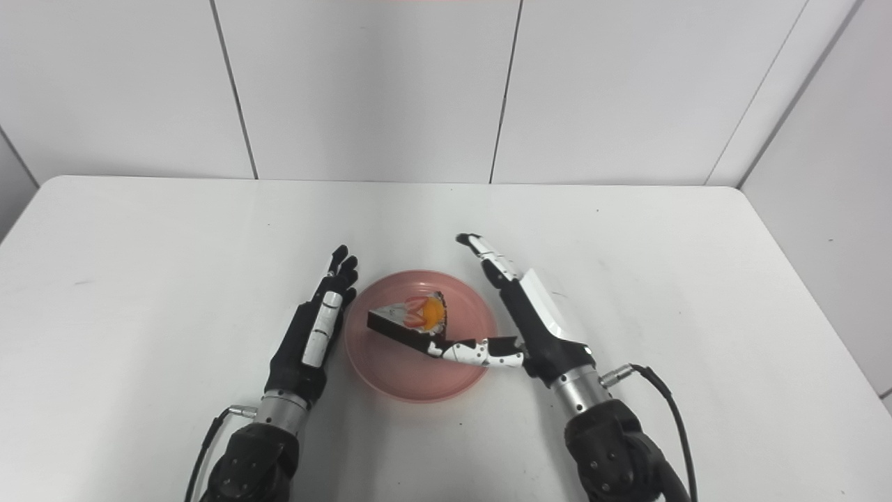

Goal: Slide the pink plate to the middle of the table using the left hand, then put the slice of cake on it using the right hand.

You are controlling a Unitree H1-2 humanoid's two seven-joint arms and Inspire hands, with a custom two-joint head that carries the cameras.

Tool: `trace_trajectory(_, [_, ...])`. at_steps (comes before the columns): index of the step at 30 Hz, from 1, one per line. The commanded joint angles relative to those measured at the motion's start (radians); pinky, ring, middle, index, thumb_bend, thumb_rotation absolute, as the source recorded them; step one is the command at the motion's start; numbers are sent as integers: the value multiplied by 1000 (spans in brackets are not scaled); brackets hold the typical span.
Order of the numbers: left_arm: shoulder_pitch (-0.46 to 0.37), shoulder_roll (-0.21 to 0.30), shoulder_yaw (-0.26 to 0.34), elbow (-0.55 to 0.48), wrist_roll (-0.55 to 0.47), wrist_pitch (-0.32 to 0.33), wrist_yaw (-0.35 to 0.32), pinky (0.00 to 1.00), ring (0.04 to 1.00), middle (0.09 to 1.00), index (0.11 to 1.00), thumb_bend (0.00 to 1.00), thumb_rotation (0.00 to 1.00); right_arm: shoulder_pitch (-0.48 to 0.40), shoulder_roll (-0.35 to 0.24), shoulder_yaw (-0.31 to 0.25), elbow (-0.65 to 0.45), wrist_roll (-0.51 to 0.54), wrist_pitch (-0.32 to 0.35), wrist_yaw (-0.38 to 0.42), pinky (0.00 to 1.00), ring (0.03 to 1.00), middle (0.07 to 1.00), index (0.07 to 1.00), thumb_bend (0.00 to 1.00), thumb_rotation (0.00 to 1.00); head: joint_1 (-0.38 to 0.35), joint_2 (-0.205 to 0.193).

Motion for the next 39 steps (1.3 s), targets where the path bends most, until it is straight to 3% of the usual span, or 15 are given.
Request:
trace_trajectory(1, [4,19,11,13,-6,-36,-1,1000,1000,1000,1000,675,989,-5,37,-45,2,65,2,-48,880,958,991,981,582,629,0,1])
trace_trajectory(4, [3,28,16,11,-9,-34,-9,1000,1000,1000,1000,679,995,5,83,-106,28,173,3,-57,938,975,1000,998,534,741,-2,8])
trace_trajectory(8, [0,35,20,14,-14,-43,-9,1000,1000,1000,1000,698,989,10,125,-158,58,330,-7,-42,997,999,1000,1000,483,721,-9,11])
trace_trajectory(12, [-1,36,21,15,-11,-47,-2,1000,1000,1000,1000,687,979,10,135,-161,85,394,-23,-32,1000,992,1000,1000,500,759,-18,10])
trace_trajectory(18, [-2,37,21,13,-20,-43,-7,1000,1000,1000,1000,669,975,17,149,-143,81,435,5,-21,1000,999,1000,1000,559,770,-29,-6])
trace_trajectory(28, [14,27,21,-12,-4,-33,14,996,1000,1000,1000,667,997,38,160,-128,60,435,12,-39,1000,996,998,1000,497,777,-23,10])
trace_trajectory(33, [24,25,21,-25,-9,-25,17,1000,1000,1000,1000,680,997,43,173,-131,61,451,9,-45,1000,986,988,996,424,863,-26,15])
trace_trajectory(39, [20,29,25,-19,-21,-27,15,1000,1000,1000,1000,677,1000,44,180,-127,57,446,16,-52,1000,993,984,999,429,881,-34,19])
